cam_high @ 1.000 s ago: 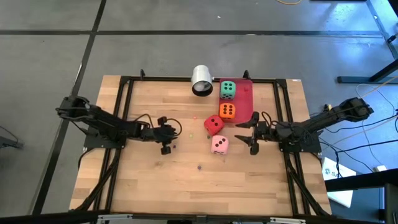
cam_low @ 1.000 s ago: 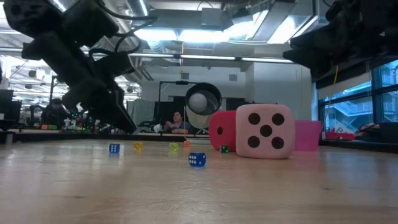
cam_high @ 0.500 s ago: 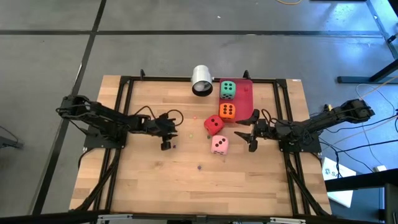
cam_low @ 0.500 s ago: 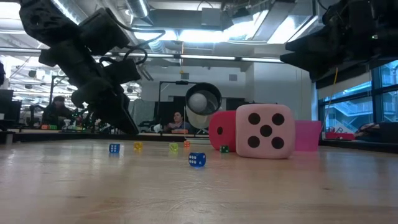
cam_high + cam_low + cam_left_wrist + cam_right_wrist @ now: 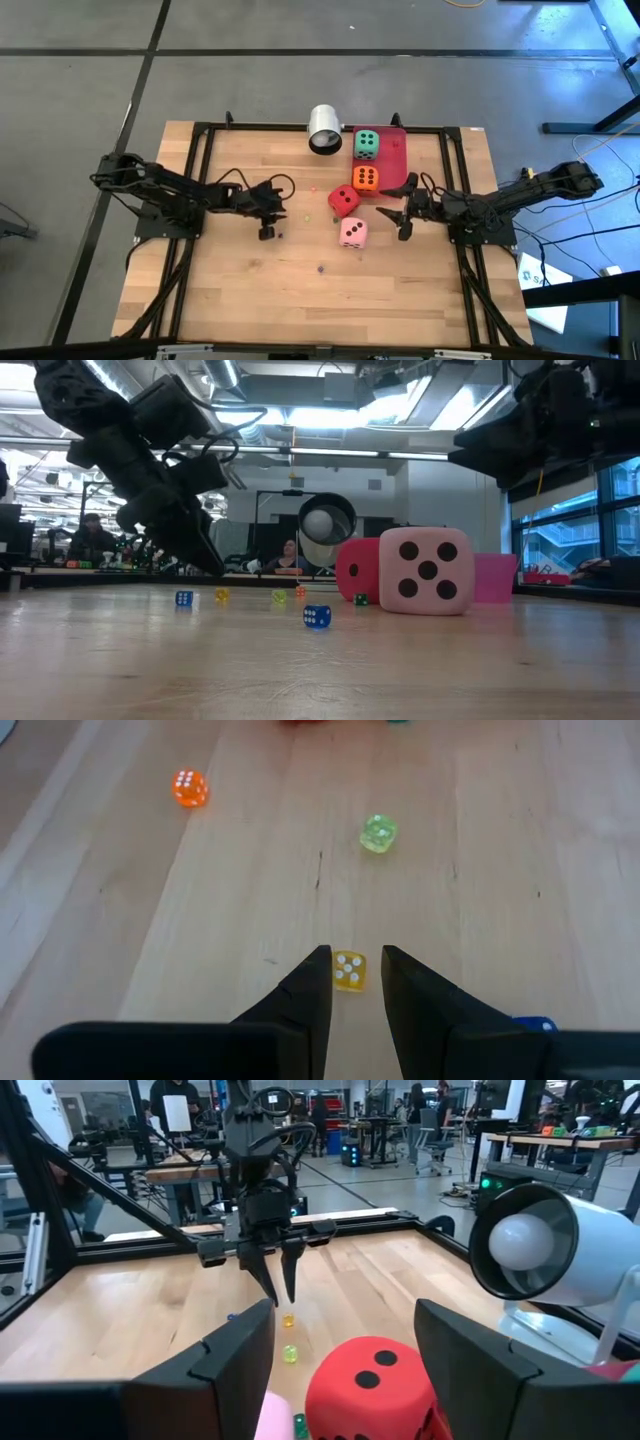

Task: Pick & Place Dice
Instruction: Put the small yellow dice into the red bin

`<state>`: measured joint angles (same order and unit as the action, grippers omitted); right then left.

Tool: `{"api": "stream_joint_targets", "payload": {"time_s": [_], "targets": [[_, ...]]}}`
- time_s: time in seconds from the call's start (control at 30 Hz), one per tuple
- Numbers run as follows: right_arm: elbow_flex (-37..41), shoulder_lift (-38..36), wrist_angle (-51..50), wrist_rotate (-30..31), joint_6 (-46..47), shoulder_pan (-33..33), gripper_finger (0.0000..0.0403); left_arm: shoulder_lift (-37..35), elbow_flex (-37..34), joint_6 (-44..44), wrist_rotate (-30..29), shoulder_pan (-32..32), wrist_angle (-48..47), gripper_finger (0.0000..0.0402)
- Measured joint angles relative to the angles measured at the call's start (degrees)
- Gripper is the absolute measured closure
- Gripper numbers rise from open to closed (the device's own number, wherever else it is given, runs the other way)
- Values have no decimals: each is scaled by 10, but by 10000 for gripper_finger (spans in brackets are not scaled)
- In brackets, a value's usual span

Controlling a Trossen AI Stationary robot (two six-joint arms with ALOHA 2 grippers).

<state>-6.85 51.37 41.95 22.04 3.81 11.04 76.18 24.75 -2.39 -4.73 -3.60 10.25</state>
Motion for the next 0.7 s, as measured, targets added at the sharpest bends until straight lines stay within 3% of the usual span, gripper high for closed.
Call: {"api": "stream_joint_targets", "payload": {"time_s": [0.17,0.47,0.7], "targets": [[0,0,0,-2,0,-4,163,0,6,-29,21,-8,3,302],[0,0,0,-4,-1,-6,163,0,10,-29,21,-11,-12,203],[0,0,0,-4,-2,-6,163,0,10,18,12,-11,-15,188]]}}
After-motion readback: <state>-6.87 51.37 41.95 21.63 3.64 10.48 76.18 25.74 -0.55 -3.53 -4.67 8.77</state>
